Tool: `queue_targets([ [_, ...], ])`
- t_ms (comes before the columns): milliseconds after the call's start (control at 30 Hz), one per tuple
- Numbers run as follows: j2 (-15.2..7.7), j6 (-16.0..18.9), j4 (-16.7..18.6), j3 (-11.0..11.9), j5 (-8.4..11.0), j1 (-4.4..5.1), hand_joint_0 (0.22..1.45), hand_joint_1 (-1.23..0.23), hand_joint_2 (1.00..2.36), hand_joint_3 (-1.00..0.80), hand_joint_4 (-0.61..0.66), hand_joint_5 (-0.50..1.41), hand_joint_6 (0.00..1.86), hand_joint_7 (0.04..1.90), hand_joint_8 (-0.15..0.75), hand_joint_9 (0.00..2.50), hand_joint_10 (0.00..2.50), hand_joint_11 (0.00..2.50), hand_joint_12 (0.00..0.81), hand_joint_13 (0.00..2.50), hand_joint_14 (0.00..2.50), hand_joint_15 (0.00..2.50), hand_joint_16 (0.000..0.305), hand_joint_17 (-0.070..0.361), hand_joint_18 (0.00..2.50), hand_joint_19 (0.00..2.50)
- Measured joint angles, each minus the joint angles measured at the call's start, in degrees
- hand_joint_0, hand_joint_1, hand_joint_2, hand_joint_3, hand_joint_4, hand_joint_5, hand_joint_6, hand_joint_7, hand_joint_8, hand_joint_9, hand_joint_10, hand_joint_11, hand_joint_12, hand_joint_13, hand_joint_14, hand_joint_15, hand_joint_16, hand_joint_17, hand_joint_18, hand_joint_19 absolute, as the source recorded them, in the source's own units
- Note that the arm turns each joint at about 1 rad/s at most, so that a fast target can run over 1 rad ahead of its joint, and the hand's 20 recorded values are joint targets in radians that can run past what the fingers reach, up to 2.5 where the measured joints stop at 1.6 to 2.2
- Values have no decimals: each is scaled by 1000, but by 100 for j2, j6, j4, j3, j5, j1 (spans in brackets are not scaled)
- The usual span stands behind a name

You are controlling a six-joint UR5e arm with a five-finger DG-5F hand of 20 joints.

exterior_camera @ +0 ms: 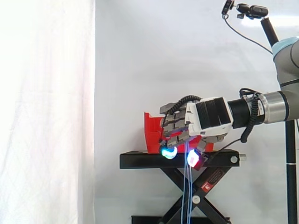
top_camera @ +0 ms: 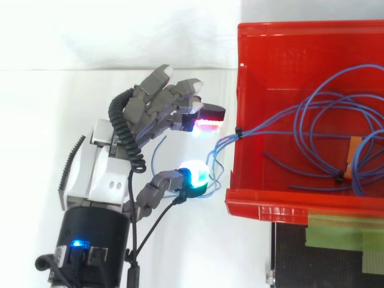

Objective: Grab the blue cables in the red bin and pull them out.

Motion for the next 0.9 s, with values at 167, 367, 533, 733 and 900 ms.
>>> queue_targets([
  [167, 1, 0, -4, 0, 0, 7, 764, -828, 1000, -1000, 158, 694, 7, 665, 271, 650, 20, 755, 369, 548, 15, 430, 46, 103, 329, 393],
  [367, 1, 0, -25, 0, 0, 8, 765, -830, 1000, -1000, 167, 694, 6, 653, 270, 647, 20, 744, 370, 545, 16, 431, 46, 103, 328, 397],
  [533, 0, 0, -88, 0, 0, 8, 768, -834, 1000, -1000, 167, 697, 8, 654, 271, 647, 20, 753, 368, 544, 15, 431, 45, 102, 328, 396],
  [733, 0, -5, -126, 0, 0, 5, 777, -843, 1000, -1000, 160, 706, 8, 658, 271, 653, 20, 757, 366, 544, 17, 434, 45, 101, 331, 398],
  [900, 1, -40, -130, 0, 0, -1, 783, -852, 1000, -1000, 156, 719, 7, 687, 270, 656, 20, 749, 365, 548, 16, 433, 45, 101, 332, 399],
])
